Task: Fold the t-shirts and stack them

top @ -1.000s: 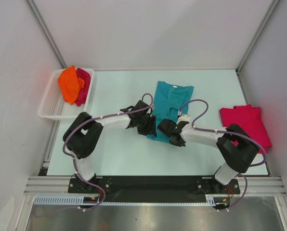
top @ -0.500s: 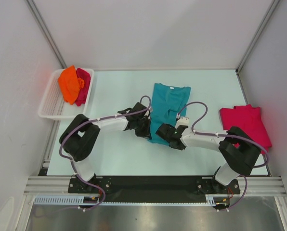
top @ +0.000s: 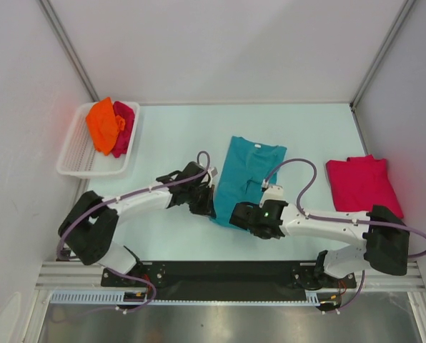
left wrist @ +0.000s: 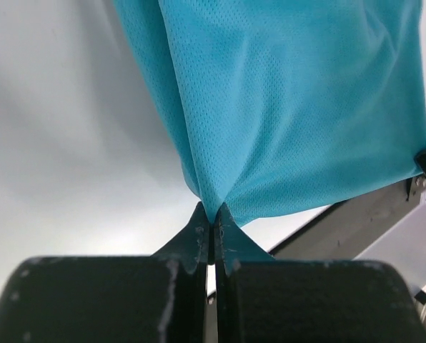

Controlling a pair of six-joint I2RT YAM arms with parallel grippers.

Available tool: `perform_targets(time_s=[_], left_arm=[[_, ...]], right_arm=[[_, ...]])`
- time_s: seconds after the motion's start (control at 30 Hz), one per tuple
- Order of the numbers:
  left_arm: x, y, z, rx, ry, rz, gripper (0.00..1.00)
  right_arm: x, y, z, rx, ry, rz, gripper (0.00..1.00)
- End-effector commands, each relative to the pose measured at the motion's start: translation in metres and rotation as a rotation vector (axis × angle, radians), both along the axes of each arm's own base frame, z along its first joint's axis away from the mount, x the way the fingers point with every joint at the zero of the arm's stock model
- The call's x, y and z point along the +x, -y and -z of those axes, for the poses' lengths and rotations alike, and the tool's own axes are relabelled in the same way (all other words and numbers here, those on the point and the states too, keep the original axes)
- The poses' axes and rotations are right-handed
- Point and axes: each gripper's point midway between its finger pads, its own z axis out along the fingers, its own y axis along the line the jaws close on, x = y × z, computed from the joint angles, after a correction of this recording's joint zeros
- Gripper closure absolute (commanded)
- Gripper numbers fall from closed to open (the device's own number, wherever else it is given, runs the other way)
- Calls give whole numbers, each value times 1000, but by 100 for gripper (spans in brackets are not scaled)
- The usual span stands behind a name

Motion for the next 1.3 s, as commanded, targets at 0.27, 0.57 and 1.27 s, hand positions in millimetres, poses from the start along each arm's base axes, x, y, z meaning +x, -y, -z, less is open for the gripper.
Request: perform_targets(time_s=[0.27, 0.57, 1.27], left_arm=[[-6, -13, -113, -105, 147, -57, 100], [-6, -17, -137, -125, 175, -81, 100], [109, 49, -103, -86, 148, -42, 100]], right_arm=[[-20, -20, -71, 8, 112, -12, 100], [-15, -30, -95, 48, 197, -21, 100], [146, 4, -103, -41, 316, 46, 100]])
